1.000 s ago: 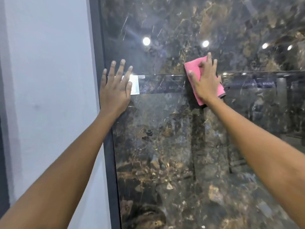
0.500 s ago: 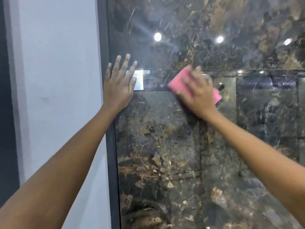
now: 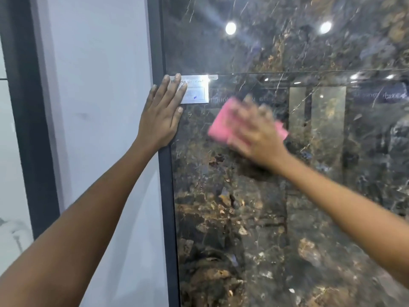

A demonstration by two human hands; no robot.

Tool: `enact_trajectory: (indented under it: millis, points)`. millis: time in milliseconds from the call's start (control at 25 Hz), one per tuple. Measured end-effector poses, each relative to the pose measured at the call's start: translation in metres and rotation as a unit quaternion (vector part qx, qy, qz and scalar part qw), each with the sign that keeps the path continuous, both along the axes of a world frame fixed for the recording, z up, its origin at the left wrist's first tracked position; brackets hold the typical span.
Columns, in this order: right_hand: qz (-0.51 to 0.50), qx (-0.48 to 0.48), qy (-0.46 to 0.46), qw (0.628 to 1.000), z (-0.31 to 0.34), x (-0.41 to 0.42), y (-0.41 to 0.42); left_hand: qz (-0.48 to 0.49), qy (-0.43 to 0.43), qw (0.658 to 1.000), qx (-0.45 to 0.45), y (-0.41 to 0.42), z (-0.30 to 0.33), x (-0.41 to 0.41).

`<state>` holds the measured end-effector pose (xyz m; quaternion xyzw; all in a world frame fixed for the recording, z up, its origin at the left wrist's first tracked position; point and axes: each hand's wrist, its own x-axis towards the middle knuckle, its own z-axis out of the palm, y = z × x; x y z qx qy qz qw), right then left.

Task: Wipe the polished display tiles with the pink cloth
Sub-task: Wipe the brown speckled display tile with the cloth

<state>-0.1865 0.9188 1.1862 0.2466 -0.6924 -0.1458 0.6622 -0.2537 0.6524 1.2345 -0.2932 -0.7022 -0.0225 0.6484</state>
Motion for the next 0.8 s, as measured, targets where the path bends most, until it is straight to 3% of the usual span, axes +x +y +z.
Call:
enact_trajectory:
  millis: [80, 120, 160, 240, 280, 360, 400, 440, 480, 560, 600, 640, 720, 800]
  points:
    - [0.024, -0.287, -0.027, 0.957, 0.077, 0.008, -0.009, -0.010, -0.004, 1.000, 0.000, 0.000, -0.001, -0.001]
    - [0.027, -0.324, -0.034, 0.945, 0.082, 0.003, -0.022, -0.011, -0.003, 1.000, -0.004, -0.001, 0.000, -0.001]
    - [0.018, -0.288, -0.023, 0.957, 0.064, -0.003, -0.038, -0.011, -0.001, 1.000, -0.009, -0.003, 0.001, 0.000]
    - [-0.006, -0.071, -0.028, 0.997, -0.023, -0.015, -0.057, 0.003, 0.011, 1.000, -0.023, -0.006, 0.002, 0.000]
    - [-0.023, 0.048, -0.052, 0.997, -0.077, -0.015, -0.058, 0.017, 0.025, 0.999, -0.039, -0.006, 0.002, 0.000]
    - [-0.077, 0.269, -0.106, 0.954, -0.144, -0.002, -0.040, 0.046, 0.055, 0.992, -0.106, -0.005, 0.004, 0.000]
    - [-0.077, 0.337, -0.113, 0.932, -0.142, 0.001, -0.027, 0.055, 0.060, 0.987, -0.136, -0.005, 0.004, 0.001]
    - [-0.069, 0.343, -0.100, 0.931, -0.121, 0.000, -0.018, 0.059, 0.061, 0.985, -0.151, -0.004, 0.005, 0.001]
    - [-0.064, 0.281, -0.084, 0.954, -0.091, -0.001, -0.015, 0.057, 0.060, 0.985, -0.151, -0.004, 0.004, 0.001]
    - [-0.037, -0.003, -0.024, 0.999, -0.021, -0.007, -0.021, 0.039, 0.046, 0.991, -0.120, -0.003, 0.001, 0.000]
    - [-0.017, -0.142, -0.023, 0.989, -0.001, -0.005, -0.032, 0.023, 0.032, 0.994, -0.100, -0.003, -0.002, 0.000]
    - [0.008, -0.207, -0.026, 0.978, -0.001, -0.008, -0.046, 0.008, 0.017, 0.996, -0.087, -0.004, -0.003, 0.001]
    - [0.020, -0.133, -0.048, 0.990, -0.061, -0.016, -0.076, -0.003, -0.007, 0.997, -0.077, -0.005, -0.005, 0.002]
    - [-0.019, 0.076, -0.106, 0.991, -0.167, -0.016, -0.090, -0.007, -0.026, 0.998, -0.063, -0.002, -0.012, 0.008]
